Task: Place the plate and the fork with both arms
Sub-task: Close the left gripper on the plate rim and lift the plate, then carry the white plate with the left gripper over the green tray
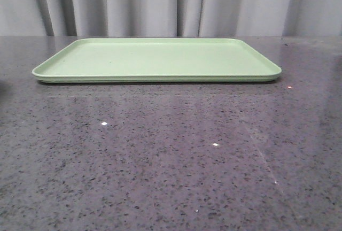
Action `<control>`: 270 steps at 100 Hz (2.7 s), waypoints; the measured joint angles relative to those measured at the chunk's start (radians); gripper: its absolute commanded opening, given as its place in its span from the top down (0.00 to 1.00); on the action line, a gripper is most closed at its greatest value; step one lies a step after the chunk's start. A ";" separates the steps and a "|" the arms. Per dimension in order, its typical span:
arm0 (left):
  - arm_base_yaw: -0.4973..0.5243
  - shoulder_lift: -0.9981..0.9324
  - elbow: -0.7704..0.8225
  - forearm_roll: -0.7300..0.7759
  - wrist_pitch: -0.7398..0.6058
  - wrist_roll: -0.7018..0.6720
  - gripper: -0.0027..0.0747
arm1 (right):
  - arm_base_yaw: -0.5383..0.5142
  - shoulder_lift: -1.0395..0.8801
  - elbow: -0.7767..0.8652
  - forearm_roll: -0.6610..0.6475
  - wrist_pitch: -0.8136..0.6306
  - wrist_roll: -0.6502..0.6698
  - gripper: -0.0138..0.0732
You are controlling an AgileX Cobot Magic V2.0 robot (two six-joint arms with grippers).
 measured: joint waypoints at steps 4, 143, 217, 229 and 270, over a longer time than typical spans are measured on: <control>0.000 0.001 0.000 -0.005 -0.001 0.000 0.67 | 0.000 0.000 0.000 0.000 0.000 0.000 0.30; 0.002 -0.131 -0.172 -0.282 0.152 0.097 0.99 | 0.000 0.002 0.000 0.000 -0.002 0.000 0.30; -0.420 0.139 -0.434 -0.469 -0.013 -0.003 0.99 | 0.000 0.002 0.000 0.000 0.022 0.000 0.30; -0.484 0.208 -0.508 -0.471 -0.040 -0.039 0.99 | 0.000 0.002 0.000 0.000 0.022 0.000 0.30; -0.577 0.406 -0.688 -0.514 -0.055 -0.111 0.99 | 0.000 0.002 0.000 0.000 0.022 0.000 0.30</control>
